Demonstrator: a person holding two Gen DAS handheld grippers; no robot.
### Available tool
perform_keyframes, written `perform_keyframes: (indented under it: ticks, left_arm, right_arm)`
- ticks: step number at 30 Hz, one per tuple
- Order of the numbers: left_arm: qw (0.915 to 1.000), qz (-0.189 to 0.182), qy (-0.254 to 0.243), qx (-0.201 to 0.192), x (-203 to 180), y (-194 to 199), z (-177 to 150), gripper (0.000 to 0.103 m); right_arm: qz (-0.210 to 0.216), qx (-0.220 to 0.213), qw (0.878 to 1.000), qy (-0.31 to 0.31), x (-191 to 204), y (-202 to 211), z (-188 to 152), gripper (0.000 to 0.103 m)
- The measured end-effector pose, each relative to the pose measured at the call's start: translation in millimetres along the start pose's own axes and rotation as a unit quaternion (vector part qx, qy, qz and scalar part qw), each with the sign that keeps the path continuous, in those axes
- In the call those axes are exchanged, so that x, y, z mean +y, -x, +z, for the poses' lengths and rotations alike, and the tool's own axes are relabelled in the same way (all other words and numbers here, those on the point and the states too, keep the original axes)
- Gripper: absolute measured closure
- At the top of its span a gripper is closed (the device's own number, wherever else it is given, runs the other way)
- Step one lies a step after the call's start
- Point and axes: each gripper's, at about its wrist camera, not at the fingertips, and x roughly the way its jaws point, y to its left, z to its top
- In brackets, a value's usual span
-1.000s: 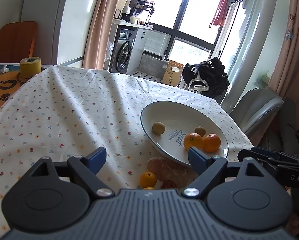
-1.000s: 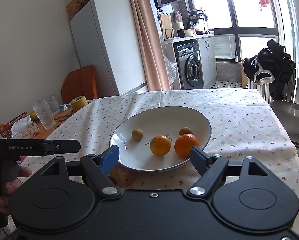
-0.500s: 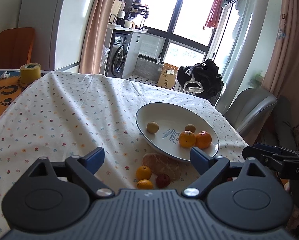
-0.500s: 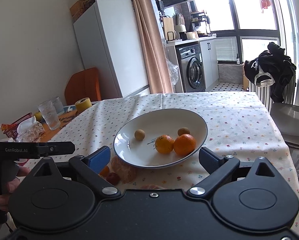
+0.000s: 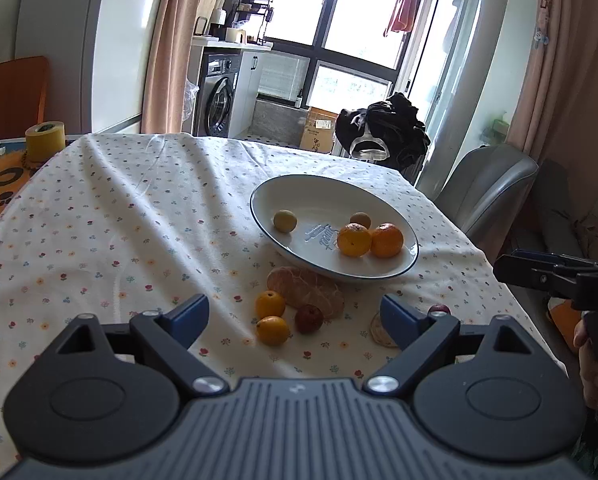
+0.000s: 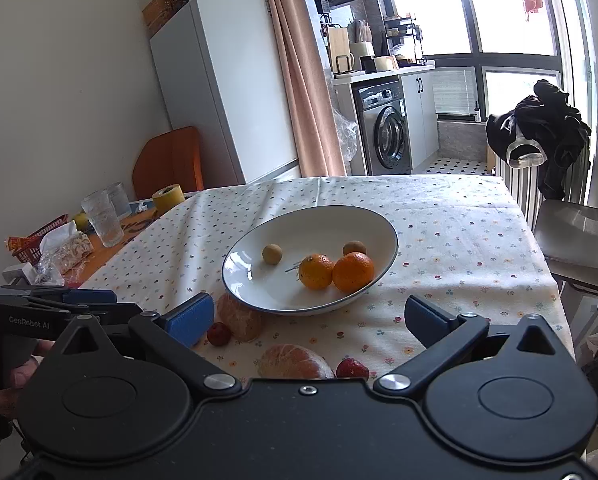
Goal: Organize fruits
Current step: 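Withdraw both tools and move toward the peeled orange and red apple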
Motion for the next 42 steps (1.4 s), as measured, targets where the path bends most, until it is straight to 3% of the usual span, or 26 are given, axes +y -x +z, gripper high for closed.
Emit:
perform_keyframes:
  ticks: [27, 38, 42]
  left_arm:
    - [0.9981, -0.016, -0.044, 0.041, -25.1, -22.2, -16.4, 0.012]
    - [0.9975, -0.014, -0.055, 0.042, -32.1, -35.0, -19.3, 0.015]
    - [0.9974, -0.015, -0.056, 0.041, -33.3, -39.9, -18.7, 0.022]
  right_arm:
    - [0.001, 0.051, 0.998, 0.019, -15.3, 8.9, -35.5, 0.003]
    - [0.009, 0.064, 0.998, 0.004, -25.6, 1.4, -45.1, 0.021]
    - [0.012, 0.071, 0.997, -0.011, -32.1, -5.1, -48.2, 0.032]
